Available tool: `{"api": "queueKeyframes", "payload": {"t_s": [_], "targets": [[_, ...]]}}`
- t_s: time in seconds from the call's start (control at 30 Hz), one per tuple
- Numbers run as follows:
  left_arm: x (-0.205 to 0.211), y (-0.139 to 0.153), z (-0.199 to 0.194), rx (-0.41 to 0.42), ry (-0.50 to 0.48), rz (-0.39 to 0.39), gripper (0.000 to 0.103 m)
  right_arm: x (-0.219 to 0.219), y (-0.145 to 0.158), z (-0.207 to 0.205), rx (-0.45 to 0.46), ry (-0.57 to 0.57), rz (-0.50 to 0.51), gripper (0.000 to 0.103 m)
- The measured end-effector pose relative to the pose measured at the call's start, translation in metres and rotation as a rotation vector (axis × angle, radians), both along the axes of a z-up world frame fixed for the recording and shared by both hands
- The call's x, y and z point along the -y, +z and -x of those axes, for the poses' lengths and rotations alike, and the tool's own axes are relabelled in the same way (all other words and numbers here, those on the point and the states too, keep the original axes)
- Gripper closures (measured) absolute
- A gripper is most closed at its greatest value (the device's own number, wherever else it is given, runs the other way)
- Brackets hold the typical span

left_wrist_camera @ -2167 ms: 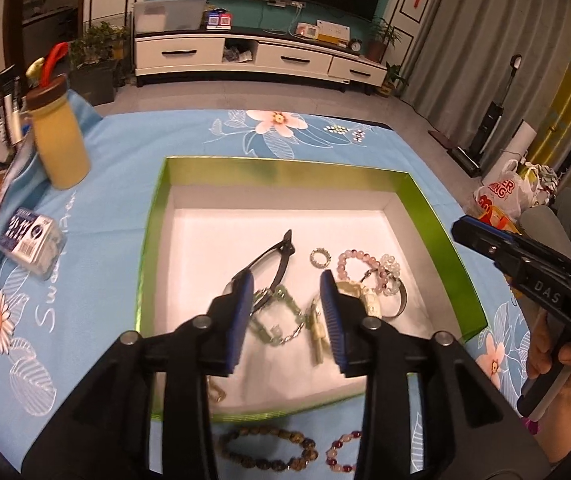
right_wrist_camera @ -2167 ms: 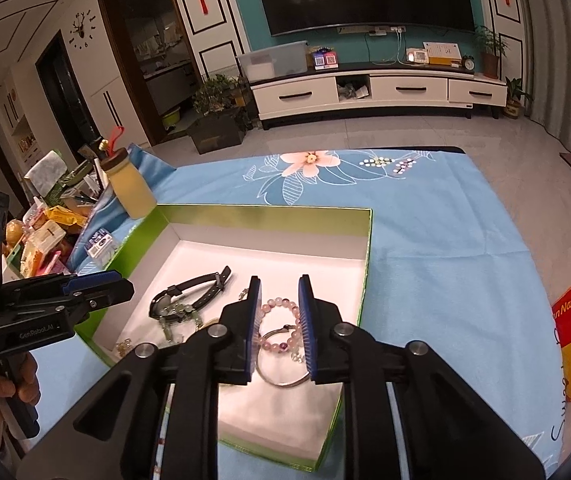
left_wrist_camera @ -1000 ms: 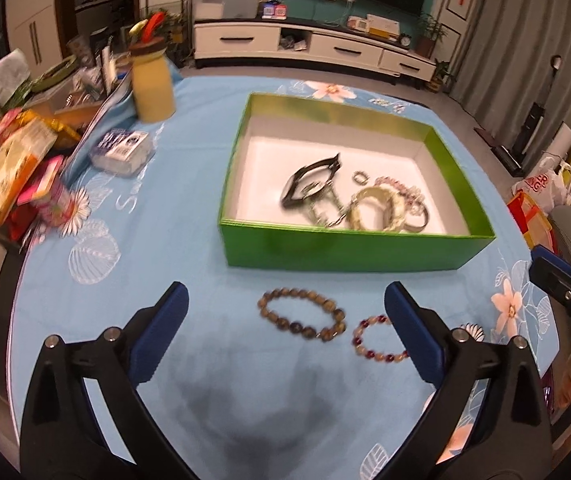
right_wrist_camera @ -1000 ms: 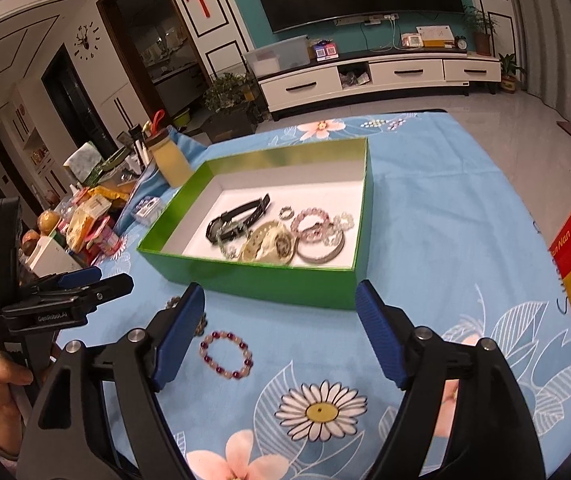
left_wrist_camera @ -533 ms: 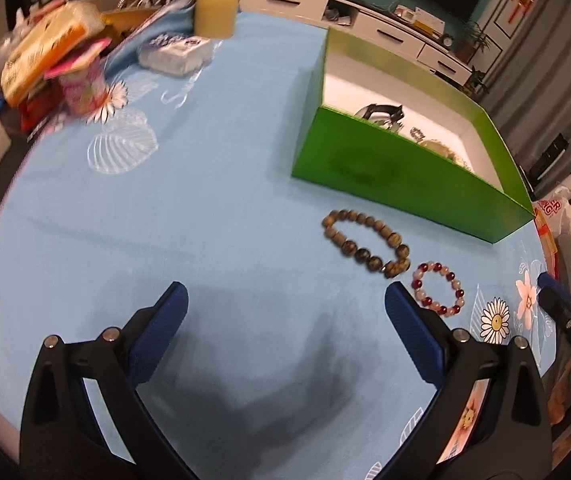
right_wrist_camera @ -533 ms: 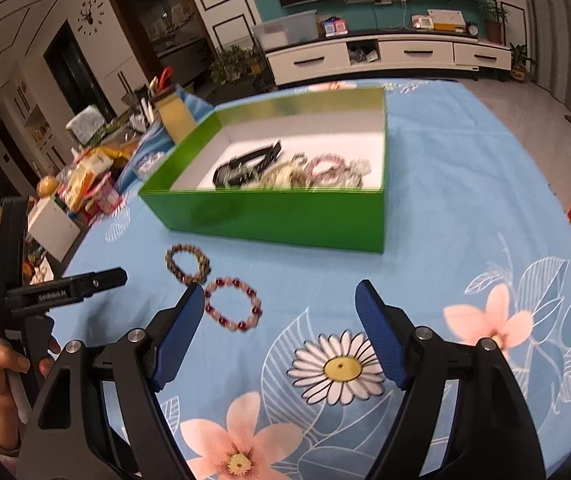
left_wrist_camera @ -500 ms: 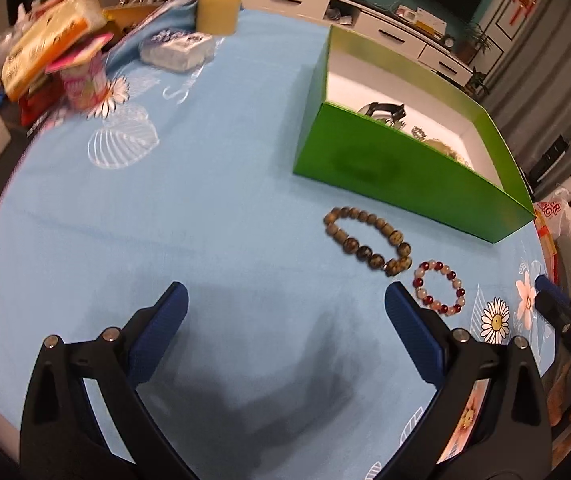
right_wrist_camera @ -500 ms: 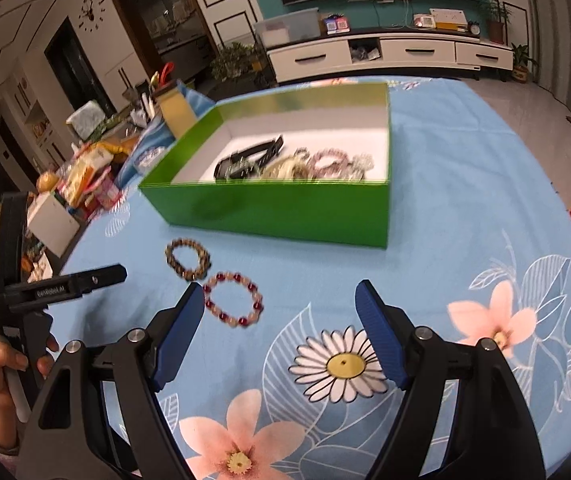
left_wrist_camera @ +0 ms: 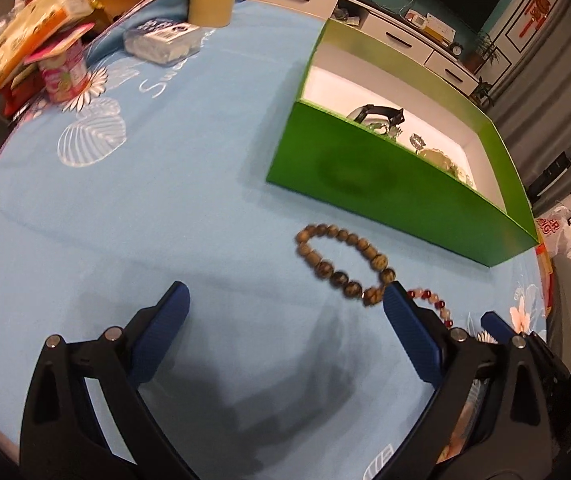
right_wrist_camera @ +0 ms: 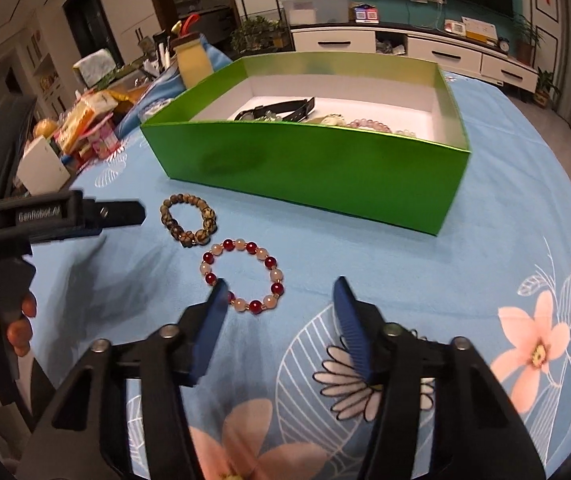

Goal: Organize jewelry
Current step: 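Grasp the brown bead bracelet with the left tool while the right tool grasps the red-and-white bracelet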

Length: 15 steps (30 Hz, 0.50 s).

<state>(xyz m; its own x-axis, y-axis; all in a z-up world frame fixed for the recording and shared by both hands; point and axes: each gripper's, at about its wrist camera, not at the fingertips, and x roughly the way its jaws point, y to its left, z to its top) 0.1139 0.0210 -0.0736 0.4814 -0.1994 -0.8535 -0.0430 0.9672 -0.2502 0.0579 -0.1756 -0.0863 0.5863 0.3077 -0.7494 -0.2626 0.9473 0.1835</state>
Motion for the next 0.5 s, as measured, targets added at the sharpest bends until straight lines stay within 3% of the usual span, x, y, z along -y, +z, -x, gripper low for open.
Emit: {"api": "queueKeyframes", "payload": {"t_s": [0.17, 0.5], "targets": [[0.016, -0.004, -0.009, 0.011, -0.031, -0.042, 0.029, -0.011, -0.005, -0.008, 0.013, 0.032, 0.053, 0.064], [0.030, -0.012, -0.011, 0.039, -0.089, -0.112, 0.042, -0.031, -0.012, -0.018, 0.029, 0.078, 0.153, 0.076]]}}
